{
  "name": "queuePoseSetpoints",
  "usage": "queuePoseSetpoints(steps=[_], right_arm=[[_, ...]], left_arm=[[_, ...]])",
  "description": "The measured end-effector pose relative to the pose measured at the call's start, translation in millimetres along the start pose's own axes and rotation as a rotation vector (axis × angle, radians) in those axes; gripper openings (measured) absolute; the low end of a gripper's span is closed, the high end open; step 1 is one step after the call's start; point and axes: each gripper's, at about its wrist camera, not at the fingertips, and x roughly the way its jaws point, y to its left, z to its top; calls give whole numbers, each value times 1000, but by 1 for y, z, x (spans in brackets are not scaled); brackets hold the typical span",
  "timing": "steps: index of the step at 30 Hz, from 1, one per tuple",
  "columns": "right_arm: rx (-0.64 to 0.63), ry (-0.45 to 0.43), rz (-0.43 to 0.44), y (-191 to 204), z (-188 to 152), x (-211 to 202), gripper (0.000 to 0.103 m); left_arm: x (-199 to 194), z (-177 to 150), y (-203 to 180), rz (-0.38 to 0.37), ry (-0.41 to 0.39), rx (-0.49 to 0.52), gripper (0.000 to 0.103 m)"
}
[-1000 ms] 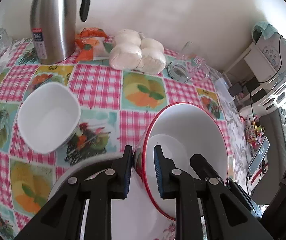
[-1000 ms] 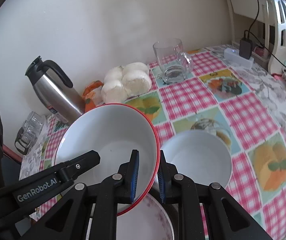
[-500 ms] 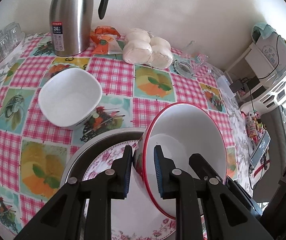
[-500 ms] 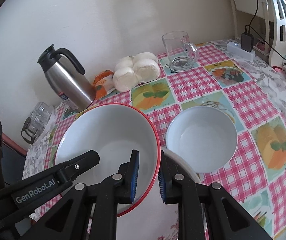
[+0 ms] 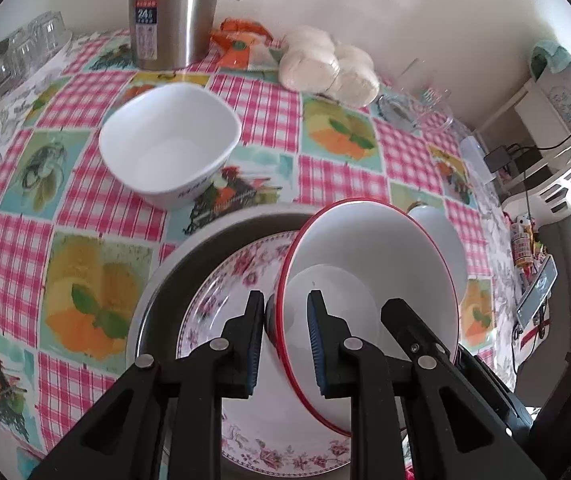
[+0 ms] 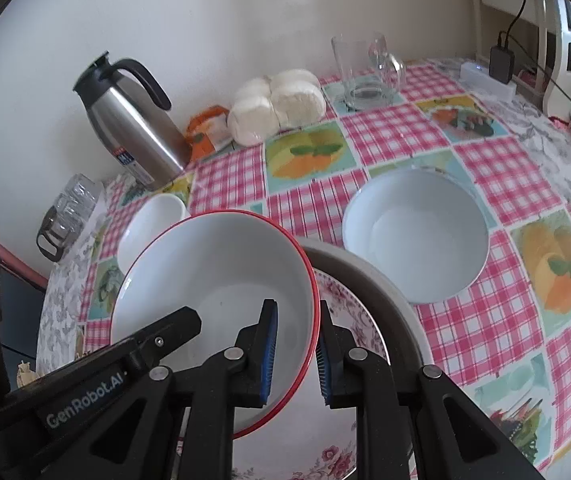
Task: Organize plates and bowls
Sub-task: 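Lower the red-rimmed bowl onto the floral plate inside the basin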
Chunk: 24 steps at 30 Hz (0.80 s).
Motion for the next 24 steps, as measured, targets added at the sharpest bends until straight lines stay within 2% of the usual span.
queuePoseSetpoints(steps=[10, 24], right_arm=[[7, 54, -19, -3, -3, 14, 21], [-6, 72, -27, -2, -5, 19, 21]], left_arm=[[18, -2, 6, 2, 61, -31, 21], [24, 0, 9, 6, 90, -45, 21]])
